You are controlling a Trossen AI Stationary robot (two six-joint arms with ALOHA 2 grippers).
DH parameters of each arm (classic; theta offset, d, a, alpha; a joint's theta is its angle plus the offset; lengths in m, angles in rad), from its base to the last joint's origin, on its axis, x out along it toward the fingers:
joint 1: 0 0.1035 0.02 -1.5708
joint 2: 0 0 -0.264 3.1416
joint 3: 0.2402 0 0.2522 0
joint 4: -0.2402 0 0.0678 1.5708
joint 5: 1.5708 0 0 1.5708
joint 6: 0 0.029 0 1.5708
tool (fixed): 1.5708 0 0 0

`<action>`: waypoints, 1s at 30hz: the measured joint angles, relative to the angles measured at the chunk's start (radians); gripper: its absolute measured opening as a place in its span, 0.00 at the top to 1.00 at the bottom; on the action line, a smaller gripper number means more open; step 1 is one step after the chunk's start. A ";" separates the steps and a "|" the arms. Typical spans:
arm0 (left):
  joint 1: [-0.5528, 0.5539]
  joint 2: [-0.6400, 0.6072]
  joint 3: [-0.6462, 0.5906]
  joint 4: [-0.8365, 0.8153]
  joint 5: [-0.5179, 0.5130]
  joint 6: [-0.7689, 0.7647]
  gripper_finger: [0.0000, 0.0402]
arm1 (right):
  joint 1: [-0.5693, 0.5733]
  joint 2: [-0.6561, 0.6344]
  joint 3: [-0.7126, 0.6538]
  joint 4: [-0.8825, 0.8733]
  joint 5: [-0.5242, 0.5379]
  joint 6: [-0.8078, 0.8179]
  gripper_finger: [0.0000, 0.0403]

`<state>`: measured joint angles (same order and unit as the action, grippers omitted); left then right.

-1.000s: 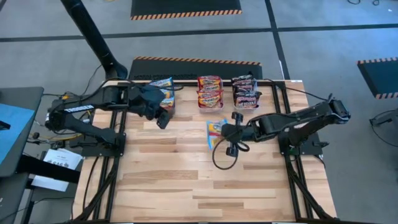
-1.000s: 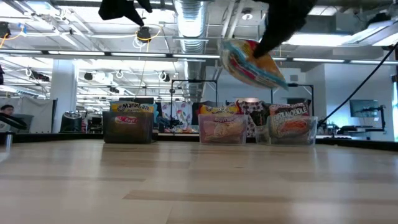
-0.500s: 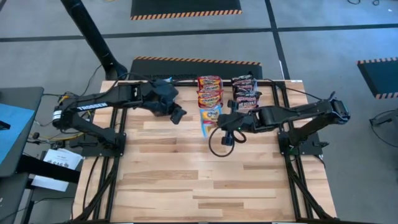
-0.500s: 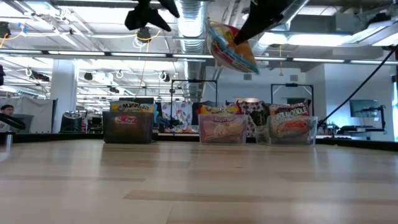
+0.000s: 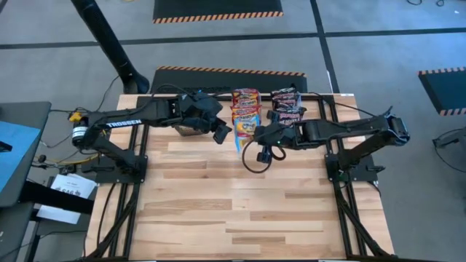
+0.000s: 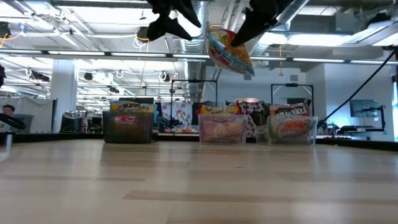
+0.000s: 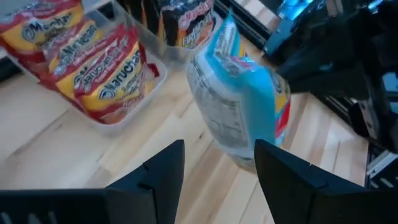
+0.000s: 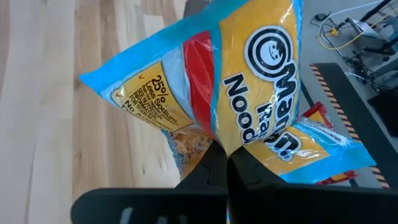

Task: Sort Maruchan noodles
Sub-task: Put the blue noodle pack into the black bin

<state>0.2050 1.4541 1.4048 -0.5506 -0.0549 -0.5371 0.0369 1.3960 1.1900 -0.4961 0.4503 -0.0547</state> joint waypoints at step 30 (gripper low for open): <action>0.013 0.022 0.000 0.154 0.019 0.047 0.55 | 0.012 0.000 0.000 0.081 -0.004 -0.034 0.99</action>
<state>0.2180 1.4765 1.4052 -0.3965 -0.0354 -0.4896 0.0491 1.3960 1.1900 -0.4153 0.4466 -0.0891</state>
